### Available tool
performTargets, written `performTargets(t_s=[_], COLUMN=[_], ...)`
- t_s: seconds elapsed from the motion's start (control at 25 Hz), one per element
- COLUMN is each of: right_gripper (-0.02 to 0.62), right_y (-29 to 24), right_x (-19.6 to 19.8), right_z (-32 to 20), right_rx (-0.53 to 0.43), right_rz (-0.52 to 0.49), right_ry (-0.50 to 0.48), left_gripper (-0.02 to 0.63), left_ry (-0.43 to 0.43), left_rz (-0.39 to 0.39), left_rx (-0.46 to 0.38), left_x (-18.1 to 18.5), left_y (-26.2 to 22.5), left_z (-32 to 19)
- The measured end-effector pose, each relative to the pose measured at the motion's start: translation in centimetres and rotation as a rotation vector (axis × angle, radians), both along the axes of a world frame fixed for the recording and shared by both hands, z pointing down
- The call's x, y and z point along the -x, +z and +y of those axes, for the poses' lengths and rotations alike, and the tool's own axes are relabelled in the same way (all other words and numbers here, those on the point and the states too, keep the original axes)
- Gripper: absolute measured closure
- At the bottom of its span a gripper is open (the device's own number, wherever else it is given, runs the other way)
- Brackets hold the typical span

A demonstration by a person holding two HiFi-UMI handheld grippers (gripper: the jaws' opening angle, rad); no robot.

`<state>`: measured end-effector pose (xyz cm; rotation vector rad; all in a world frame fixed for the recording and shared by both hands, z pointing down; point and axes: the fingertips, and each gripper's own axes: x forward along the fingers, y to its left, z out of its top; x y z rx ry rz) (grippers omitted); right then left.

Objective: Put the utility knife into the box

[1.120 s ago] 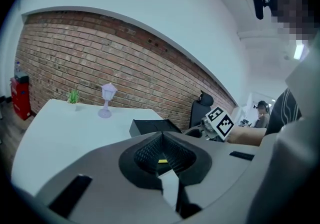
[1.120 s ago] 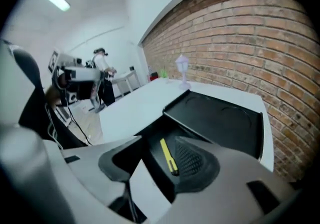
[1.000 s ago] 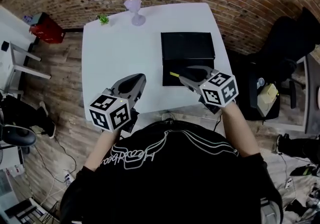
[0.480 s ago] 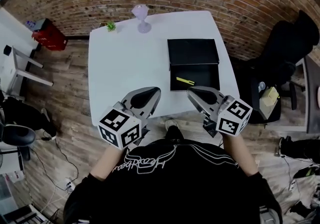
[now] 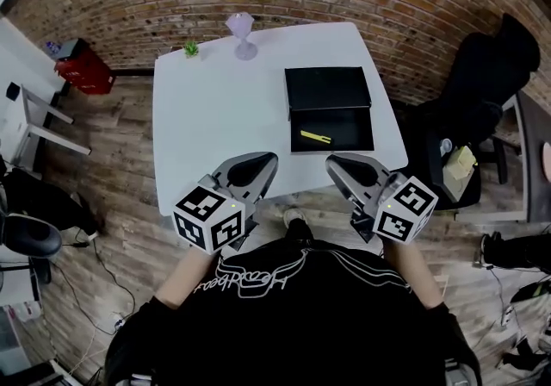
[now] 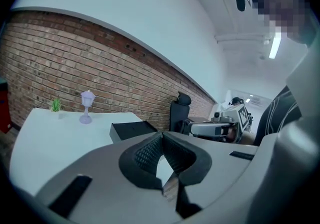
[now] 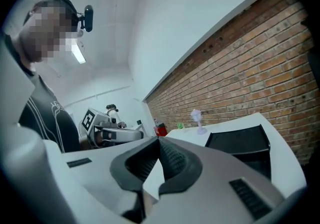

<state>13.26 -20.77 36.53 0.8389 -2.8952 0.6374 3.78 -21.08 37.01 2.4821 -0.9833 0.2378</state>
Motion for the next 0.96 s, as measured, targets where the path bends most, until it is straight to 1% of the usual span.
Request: performTargets(t_s=[0.16,0.24,0.32,0.52,0.76,0.96], right_gripper=[0.594,0.594,0.594,0.594,0.594,0.594], right_y=[-1.1,-1.2,-1.0,-0.4,0.5,1.0], right_x=[-0.5,-0.6,-0.8,-1.3,-1.6,-2.1], right_z=[0.0,0.0,-0.1,-0.8,-1.8,-2.9], right_rx=[-0.040,-0.075,-0.091,-0.071,-0.055,-0.037], right_rz=[0.016,0.061,0.102,0.114,0.130,0.123], right_ry=[-0.008,-0.008,-0.006,-0.011,-0.031,-0.039], left_gripper=[0.574,0.575,0.575,0.575,0.574,0.575], left_ry=[0.000,0.002,-0.001,-0.011,-0.006,0.000], left_rz=[0.003,-0.001,-0.005,-0.004,-0.022,-0.028], left_rx=[-0.036,-0.049,-0.048,-0.025,-0.008,0.006], left_x=[-0.5,-0.8,-0.9,-1.1,-1.6,-2.2], left_y=[-1.4,-1.8,-1.8,-1.0,-0.3,0.5], left_z=[-0.3,-0.3,-0.4,-1.0,-1.9,-2.9])
